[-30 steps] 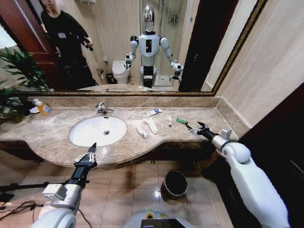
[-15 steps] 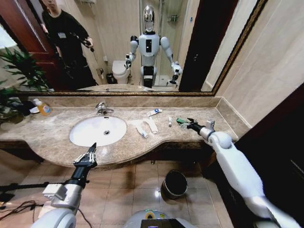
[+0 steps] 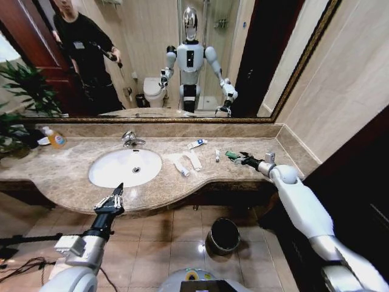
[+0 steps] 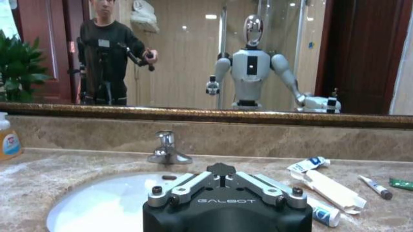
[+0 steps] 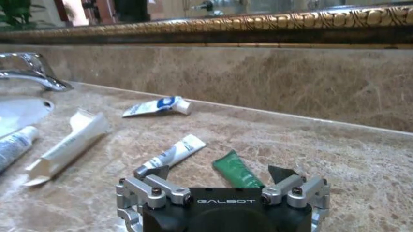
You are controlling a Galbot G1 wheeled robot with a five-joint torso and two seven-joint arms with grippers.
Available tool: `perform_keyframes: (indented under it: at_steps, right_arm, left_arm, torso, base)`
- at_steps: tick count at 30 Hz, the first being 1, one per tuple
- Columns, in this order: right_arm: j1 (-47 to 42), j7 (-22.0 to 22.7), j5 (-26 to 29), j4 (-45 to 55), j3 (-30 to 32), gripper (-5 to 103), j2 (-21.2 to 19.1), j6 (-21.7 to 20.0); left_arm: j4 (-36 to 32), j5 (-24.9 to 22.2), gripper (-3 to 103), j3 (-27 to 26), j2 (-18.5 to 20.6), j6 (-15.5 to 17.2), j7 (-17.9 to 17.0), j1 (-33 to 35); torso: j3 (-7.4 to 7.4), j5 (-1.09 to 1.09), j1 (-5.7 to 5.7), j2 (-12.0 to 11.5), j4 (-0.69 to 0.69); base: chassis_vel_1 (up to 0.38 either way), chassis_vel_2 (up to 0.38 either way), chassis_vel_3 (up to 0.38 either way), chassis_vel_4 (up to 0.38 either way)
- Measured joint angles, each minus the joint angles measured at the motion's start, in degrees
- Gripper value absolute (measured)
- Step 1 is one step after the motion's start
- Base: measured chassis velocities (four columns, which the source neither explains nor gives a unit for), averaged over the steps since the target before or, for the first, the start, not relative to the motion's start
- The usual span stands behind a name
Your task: Pick up the trash from the sink and place it in the trash bin.
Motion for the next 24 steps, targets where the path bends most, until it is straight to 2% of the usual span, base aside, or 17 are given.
perform_keyframes:
  at_steps: [13, 14, 16, 19, 21, 22, 24]
  right_arm:
    - [1.1, 0.2, -2.5, -3.6, -0.2, 100, 0.4, 1.3]
    - [1.1, 0.5, -2.8, -3.7, -0.2, 102, 0.7, 1.4]
    - [1.0, 0.8, -3.4, -4.0, -0.1, 93, 1.1, 1.7]
    - [1.1, 1.3, -4.0, -4.3, -0.1, 88, 1.3, 1.7]
    - [1.2, 2.0, -4.2, -4.6, -0.1, 77, 1.6, 2.0]
    - [1.2, 2.0, -4.2, -4.6, -0.1, 77, 1.6, 2.0]
    - [1.2, 2.3, -4.3, -4.6, 0.0, 66, 1.6, 2.0]
  left_arm:
    - [0.0, 0.0, 0, 0.0, 0.0, 0.0, 0.0, 0.0]
    - [0.0, 0.0, 0, 0.0, 0.0, 0.0, 0.0, 0.0]
    - [0.0, 0.0, 0, 0.0, 0.0, 0.0, 0.0, 0.0]
    - [0.0, 0.0, 0, 0.0, 0.0, 0.0, 0.0, 0.0]
    - [0.0, 0.0, 0, 0.0, 0.0, 0.0, 0.0, 0.0]
    - [0.0, 0.0, 0, 0.0, 0.0, 0.0, 0.0, 0.0]
    - [0.0, 0.0, 0, 0.0, 0.0, 0.0, 0.0, 0.0]
  torso:
    - [0.00, -0.01, 0.00, 0.0, -0.01]
    - [0.00, 0.00, 0.00, 0.0, 0.00]
    - [0.00, 0.00, 0.00, 0.0, 0.00]
    - [0.00, 0.00, 0.00, 0.0, -0.01]
    - [0.00, 0.00, 0.00, 0.0, 0.00]
    - [0.00, 0.00, 0.00, 0.0, 0.00]
    - [0.00, 0.00, 0.00, 0.0, 0.00]
  base:
    - [0.000, 0.000, 0.000, 0.000]
    - [0.000, 0.000, 0.000, 0.000]
    - [0.000, 0.000, 0.000, 0.000]
    - [0.000, 0.000, 0.000, 0.000]
    - [0.000, 0.000, 0.000, 0.000]
    - [0.000, 0.000, 0.000, 0.000]
    - [0.000, 0.000, 0.000, 0.000]
